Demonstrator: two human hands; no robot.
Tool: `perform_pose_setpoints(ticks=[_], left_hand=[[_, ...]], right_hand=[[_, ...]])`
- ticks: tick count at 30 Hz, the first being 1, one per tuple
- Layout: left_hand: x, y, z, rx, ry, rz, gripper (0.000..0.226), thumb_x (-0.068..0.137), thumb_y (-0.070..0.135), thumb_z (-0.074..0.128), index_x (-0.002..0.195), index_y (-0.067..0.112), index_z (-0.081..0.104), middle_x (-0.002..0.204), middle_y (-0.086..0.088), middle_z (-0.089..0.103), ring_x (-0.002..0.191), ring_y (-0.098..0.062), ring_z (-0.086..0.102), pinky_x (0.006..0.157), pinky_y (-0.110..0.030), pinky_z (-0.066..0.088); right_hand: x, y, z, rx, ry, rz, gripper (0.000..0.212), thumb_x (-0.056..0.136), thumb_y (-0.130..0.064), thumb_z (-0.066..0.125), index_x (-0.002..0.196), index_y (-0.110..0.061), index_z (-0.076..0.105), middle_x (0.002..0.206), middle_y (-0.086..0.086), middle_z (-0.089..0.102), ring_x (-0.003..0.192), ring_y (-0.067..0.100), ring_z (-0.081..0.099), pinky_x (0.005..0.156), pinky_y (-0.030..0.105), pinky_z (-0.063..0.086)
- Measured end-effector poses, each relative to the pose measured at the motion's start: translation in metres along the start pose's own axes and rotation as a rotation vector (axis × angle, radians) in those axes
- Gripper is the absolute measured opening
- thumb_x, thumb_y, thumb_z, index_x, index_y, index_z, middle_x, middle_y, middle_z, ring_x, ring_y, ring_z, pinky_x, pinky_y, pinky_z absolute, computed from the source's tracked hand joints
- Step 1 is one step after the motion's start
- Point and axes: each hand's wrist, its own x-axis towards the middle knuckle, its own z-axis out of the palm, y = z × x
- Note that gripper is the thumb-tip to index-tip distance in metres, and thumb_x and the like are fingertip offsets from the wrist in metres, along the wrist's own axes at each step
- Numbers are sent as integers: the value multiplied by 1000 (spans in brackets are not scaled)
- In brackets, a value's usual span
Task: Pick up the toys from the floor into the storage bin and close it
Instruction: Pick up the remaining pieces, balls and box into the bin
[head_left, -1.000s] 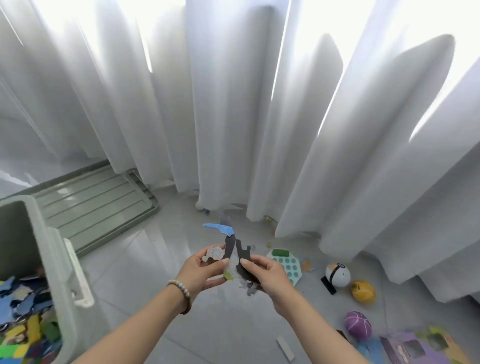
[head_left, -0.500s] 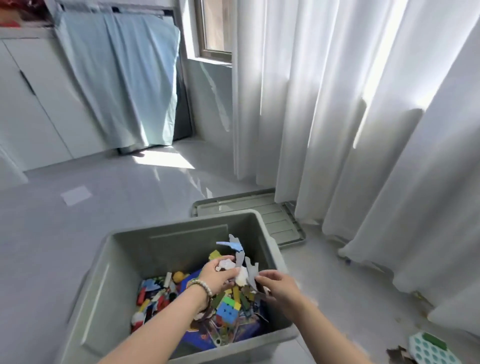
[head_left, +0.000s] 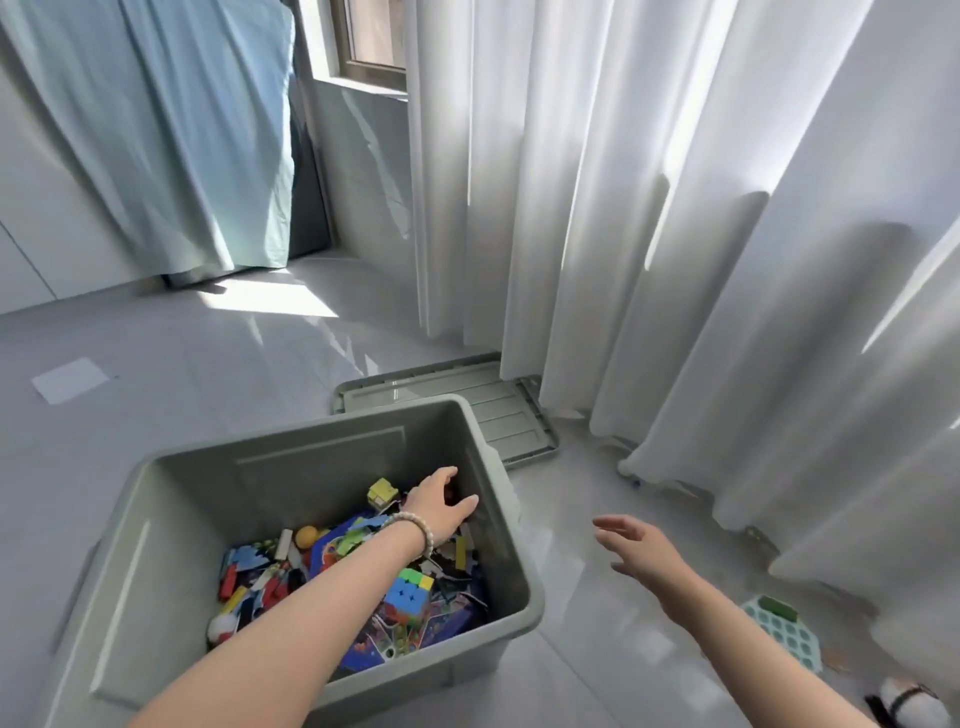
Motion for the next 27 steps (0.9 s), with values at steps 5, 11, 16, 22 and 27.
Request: perform_pose_setpoints(ticks=[5, 11, 16, 22, 27], left_hand=[[10, 93, 67, 127, -45, 278, 55, 91, 34, 54, 140, 15, 37, 144, -3, 41, 134, -19, 36, 112, -31, 28], [36, 154, 183, 254, -185, 380, 55, 93, 35, 50, 142, 18, 33, 147, -1, 36, 136, -18, 33, 112, -31, 27], [59, 152, 294, 434, -367, 385, 57, 97, 38, 40, 147, 16, 24, 153, -3, 26, 140, -21, 25, 114, -31, 23], [62, 112, 420, 668, -582, 460, 53, 100, 40, 26, 149, 27, 13, 158, 5, 7, 144, -20, 10, 115, -35, 20], [61, 89, 476, 814, -644, 438, 53, 100, 43, 17, 150, 29, 5, 158, 9, -7, 146, -23, -2, 118, -42, 13]], right_hand=[[-8, 64, -109, -13, 198, 89, 22, 90, -11, 59, 112, -11, 60, 116, 10, 60, 101, 20, 54, 83, 33, 43], [-13, 157, -199, 50, 279, 247, 25, 92, -15, 58, 116, -12, 58, 119, 7, 55, 102, 19, 50, 89, 36, 45], [-1, 240, -233, 81, 329, 327, 33, 92, -20, 57, 124, -12, 56, 127, 5, 54, 108, 16, 49, 90, 30, 41], [19, 315, -230, 110, 305, 323, 25, 92, -16, 55, 116, -15, 59, 120, 2, 56, 101, 13, 53, 78, 20, 42], [18, 360, -224, 97, 346, 259, 19, 94, -15, 52, 107, -23, 63, 117, -4, 58, 111, 12, 52, 88, 19, 37]])
